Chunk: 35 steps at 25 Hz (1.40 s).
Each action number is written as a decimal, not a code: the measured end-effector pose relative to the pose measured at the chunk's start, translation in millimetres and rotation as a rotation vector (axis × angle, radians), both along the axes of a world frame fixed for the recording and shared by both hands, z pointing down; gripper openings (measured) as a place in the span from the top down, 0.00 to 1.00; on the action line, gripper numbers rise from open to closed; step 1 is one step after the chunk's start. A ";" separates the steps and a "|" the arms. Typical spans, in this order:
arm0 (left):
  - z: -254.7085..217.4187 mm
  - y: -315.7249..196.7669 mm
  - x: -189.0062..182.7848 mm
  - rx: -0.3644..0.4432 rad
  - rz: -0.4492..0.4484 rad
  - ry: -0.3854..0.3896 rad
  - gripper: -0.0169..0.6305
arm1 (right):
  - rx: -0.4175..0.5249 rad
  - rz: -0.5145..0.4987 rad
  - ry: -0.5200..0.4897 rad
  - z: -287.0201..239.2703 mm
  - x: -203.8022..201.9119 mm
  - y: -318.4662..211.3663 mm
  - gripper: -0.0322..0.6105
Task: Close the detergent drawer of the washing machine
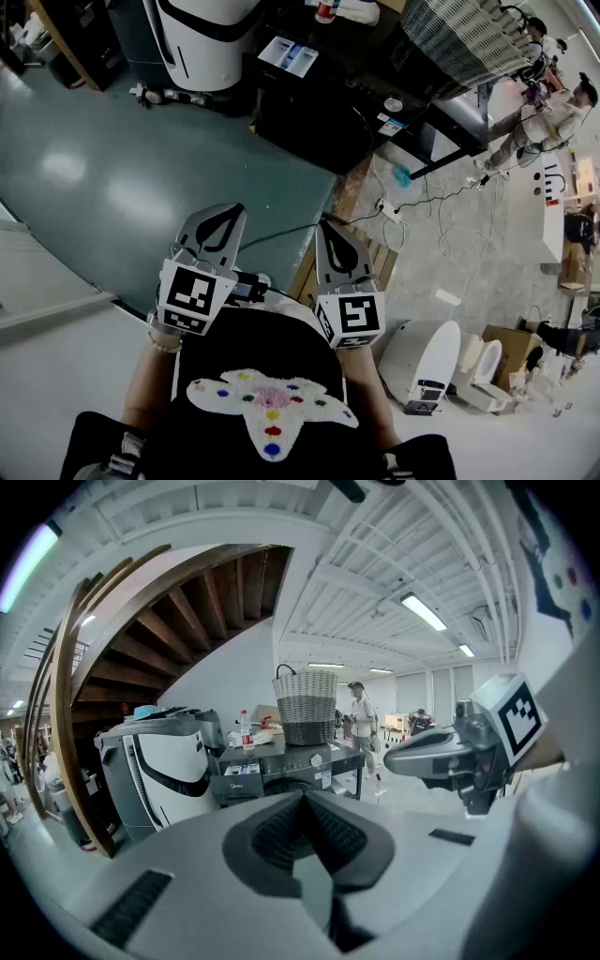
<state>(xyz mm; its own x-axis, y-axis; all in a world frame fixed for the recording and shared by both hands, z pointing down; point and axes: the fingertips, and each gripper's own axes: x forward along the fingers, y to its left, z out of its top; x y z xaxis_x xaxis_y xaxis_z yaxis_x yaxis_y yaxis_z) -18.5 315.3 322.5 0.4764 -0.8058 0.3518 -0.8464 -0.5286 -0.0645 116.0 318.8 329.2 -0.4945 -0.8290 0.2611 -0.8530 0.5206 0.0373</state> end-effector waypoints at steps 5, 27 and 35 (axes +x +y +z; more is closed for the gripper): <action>-1.1 1.8 1.2 0.001 -0.005 0.003 0.96 | 0.003 -0.005 -0.001 -2.1 0.4 0.4 0.95; -3.4 8.7 17.0 0.011 0.002 -0.008 0.96 | -0.003 0.008 -0.047 -3.0 16.9 7.1 0.95; -2.9 12.0 24.6 0.013 0.005 -0.012 0.96 | -0.008 0.015 -0.053 -0.4 24.9 12.4 0.95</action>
